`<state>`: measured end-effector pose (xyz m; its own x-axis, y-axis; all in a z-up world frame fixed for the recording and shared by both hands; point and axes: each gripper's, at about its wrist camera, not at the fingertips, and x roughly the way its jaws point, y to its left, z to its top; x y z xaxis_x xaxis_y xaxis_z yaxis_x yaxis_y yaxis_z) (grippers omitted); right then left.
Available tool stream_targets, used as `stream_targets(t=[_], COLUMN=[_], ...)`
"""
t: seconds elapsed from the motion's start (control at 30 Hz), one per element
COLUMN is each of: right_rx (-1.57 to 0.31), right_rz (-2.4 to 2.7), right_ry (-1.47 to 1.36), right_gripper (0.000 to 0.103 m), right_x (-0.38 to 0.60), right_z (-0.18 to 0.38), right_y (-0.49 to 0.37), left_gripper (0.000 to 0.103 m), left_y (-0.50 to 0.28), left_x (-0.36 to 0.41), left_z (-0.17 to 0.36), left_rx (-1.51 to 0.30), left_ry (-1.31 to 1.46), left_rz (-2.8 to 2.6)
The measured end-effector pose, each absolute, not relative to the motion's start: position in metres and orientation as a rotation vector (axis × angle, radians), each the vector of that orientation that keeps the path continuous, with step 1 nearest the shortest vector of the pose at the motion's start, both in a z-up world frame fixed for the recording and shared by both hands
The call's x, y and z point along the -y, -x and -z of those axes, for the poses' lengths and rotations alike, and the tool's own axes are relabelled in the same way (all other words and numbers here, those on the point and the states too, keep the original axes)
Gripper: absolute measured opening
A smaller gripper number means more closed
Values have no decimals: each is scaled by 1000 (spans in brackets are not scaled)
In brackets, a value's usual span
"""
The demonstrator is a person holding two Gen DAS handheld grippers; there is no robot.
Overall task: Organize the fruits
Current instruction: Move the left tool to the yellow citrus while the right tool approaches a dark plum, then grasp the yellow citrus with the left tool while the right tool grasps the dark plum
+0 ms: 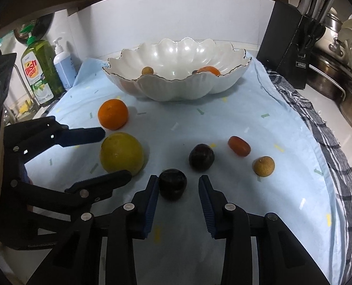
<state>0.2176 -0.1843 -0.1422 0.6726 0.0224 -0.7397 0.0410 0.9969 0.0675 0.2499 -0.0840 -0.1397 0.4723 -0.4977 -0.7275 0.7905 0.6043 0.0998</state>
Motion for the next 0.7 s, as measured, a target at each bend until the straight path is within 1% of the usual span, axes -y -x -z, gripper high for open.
stream_targets(t=[0.07, 0.13, 0.2, 0.3, 0.7], right_rx=[-837, -840, -848, -850, -832], right_rz=[1, -12, -38, -51, -51], right_ry=[-91, -103, -121, -123, -100], right_gripper=[37, 36, 31, 29, 28], right_x=[185, 186, 186, 184, 182], right_z=[143, 144, 146, 147, 139], right_y=[-220, -221, -223, -225, -216], left_gripper=[51, 48, 48, 46, 44], left_y=[-251, -251, -251, -250, -244], left_x=[84, 85, 85, 84, 80], left_z=[140, 141, 141, 141, 132], left_rx=[-721, -731, -726, -720, -720], left_ry=[-454, -447, -446, -447, -389], left_rz=[832, 839, 837, 830, 782])
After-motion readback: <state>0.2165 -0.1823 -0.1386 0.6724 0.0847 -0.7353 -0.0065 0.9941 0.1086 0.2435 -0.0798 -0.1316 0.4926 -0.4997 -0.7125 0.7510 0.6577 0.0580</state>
